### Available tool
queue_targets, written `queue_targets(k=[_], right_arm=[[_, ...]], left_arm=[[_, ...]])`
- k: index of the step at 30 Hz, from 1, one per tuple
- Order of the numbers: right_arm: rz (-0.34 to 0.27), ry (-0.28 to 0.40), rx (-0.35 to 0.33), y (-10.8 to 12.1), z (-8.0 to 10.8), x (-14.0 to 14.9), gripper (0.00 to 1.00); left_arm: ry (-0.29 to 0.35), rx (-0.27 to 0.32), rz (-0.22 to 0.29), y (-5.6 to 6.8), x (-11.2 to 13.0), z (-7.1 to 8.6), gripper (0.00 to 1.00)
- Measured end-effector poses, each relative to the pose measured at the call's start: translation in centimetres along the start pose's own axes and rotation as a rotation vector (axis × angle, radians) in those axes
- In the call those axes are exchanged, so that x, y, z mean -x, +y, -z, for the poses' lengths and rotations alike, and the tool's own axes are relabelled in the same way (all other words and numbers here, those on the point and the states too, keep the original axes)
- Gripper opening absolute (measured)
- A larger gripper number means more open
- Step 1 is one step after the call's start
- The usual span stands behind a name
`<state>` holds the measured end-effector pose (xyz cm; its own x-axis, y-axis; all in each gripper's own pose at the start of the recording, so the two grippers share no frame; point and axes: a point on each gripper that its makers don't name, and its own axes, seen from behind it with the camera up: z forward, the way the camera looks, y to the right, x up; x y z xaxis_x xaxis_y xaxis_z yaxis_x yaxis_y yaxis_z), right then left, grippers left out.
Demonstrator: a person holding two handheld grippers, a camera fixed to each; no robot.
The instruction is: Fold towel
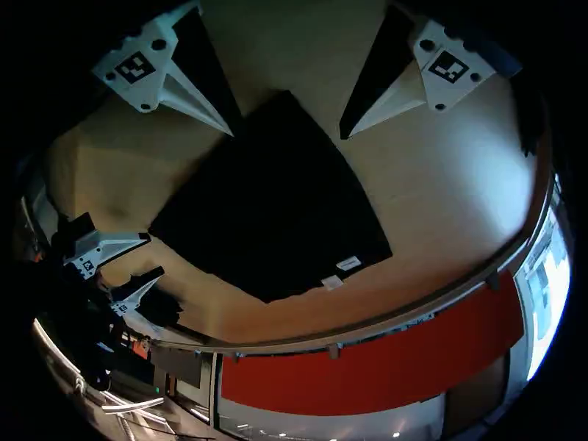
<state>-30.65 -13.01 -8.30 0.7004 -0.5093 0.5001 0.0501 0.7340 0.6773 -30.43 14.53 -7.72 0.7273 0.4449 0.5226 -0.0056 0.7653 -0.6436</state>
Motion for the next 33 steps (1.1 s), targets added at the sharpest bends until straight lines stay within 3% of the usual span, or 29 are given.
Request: queue_targets(k=[12,19,33], right_arm=[[0.006,-0.064,-0.022,-0.3,-1.0,2.5,0.98],[0.01,-0.082,-0.042,-0.7,-1.1,2.9,0.95],[-0.011,-0.089,-0.065,-0.8,-1.2,3.2,0.62]], left_arm=[[-0.077,0.023,-0.002,0.7,2.1,-1.4,0.95],[-0.089,0.023,-0.021,0.9,2.5,-1.5,0.93],[-0.108,0.011,-0.016,1.1,2.7,-1.4,0.73]])
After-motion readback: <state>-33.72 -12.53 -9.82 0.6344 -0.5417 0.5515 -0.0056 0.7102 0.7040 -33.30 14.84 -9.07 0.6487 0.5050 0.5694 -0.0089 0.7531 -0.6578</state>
